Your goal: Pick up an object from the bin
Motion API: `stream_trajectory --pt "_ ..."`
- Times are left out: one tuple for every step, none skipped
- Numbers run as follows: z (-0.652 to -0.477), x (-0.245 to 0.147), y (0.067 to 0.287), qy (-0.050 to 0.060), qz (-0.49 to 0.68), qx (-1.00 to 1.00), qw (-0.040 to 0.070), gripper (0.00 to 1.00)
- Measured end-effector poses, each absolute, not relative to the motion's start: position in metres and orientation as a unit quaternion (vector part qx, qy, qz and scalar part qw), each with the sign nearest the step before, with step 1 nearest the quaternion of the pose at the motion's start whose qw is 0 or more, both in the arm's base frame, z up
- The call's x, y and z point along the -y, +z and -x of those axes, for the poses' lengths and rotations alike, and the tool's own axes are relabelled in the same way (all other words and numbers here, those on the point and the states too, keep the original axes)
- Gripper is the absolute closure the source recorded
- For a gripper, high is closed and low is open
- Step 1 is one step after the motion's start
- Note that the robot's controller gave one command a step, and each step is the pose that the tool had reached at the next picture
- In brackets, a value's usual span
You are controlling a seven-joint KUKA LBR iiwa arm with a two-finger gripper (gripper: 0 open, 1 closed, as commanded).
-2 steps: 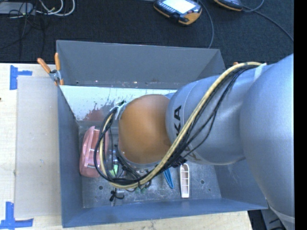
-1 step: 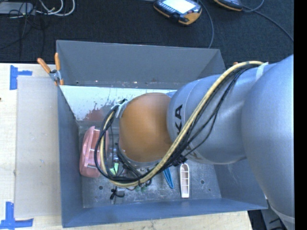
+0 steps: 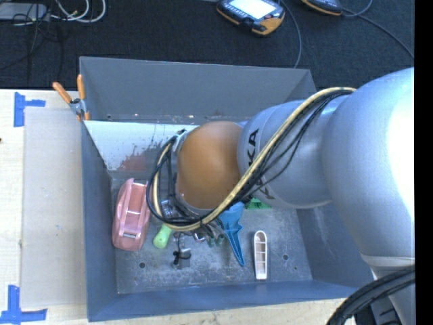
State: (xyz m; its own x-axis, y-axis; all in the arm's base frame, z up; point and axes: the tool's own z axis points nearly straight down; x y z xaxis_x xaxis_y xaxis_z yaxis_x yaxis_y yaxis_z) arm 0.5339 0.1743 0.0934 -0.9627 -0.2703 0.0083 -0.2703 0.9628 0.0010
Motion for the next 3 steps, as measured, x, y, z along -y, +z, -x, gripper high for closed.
stream_trajectory --pt "-0.539 -0.164 0.116 0.0 -0.111 0.994 0.004 0.0" --pt "-0.542 -0.16 0.128 0.0 -0.12 0.993 0.004 0.0" --pt "-0.568 -0.161 0.067 0.0 -0.192 0.981 0.006 0.0"
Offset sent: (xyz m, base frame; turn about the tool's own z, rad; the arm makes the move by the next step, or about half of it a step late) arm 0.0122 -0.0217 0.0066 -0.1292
